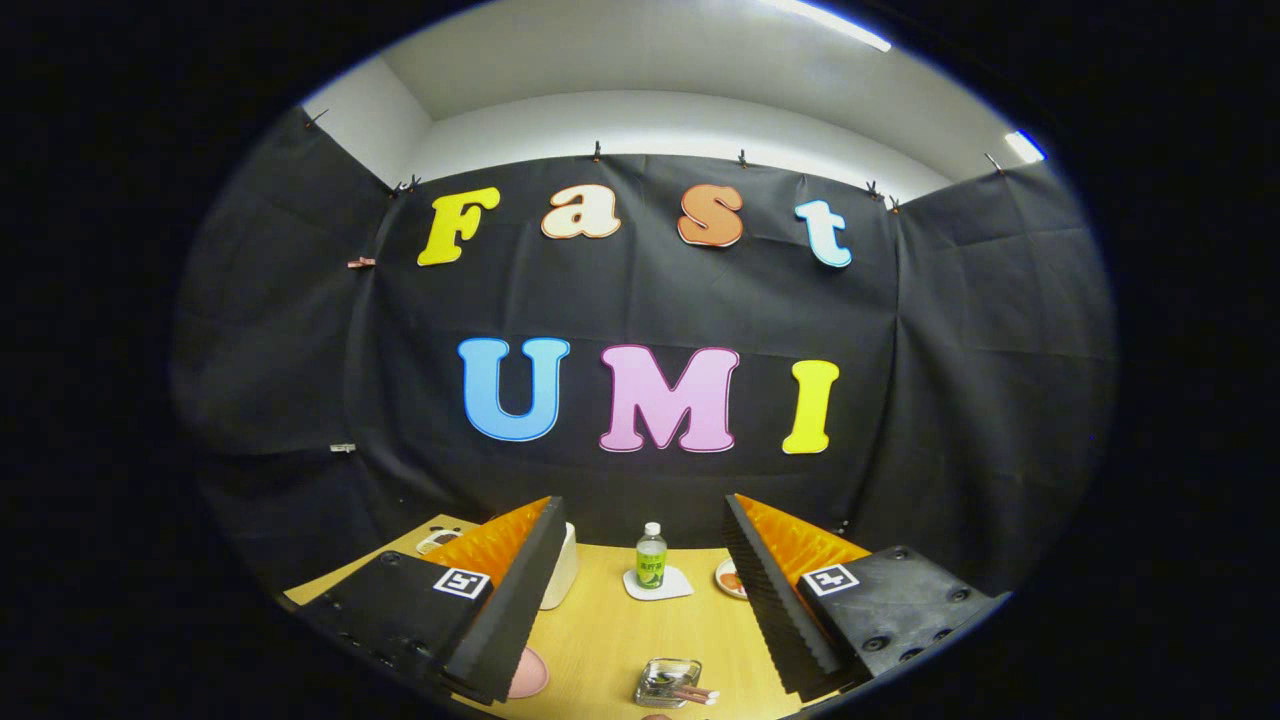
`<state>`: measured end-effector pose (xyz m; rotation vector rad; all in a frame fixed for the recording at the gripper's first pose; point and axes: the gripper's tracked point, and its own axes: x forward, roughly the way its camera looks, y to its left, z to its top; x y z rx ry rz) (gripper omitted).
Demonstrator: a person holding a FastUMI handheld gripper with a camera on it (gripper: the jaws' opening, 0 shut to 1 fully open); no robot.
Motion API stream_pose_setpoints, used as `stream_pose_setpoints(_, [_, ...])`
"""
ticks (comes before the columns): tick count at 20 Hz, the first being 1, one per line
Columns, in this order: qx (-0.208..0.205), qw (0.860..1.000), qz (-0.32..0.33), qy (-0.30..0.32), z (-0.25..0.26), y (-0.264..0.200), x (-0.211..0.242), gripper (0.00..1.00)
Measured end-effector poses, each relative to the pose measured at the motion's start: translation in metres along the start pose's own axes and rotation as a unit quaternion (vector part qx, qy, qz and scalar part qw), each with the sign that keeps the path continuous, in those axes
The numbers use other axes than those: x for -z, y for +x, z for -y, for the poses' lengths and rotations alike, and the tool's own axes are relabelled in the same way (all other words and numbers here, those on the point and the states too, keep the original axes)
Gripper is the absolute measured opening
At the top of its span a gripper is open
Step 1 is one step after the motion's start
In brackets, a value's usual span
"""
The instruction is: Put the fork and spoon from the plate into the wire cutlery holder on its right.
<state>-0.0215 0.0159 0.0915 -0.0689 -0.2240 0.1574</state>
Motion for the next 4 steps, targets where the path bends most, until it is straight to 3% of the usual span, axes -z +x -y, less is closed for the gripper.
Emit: stream_pose_setpoints(4, [-0.014, 0.999, 0.023, 0.045, 0.006, -0.01, 0.013, 0.97])
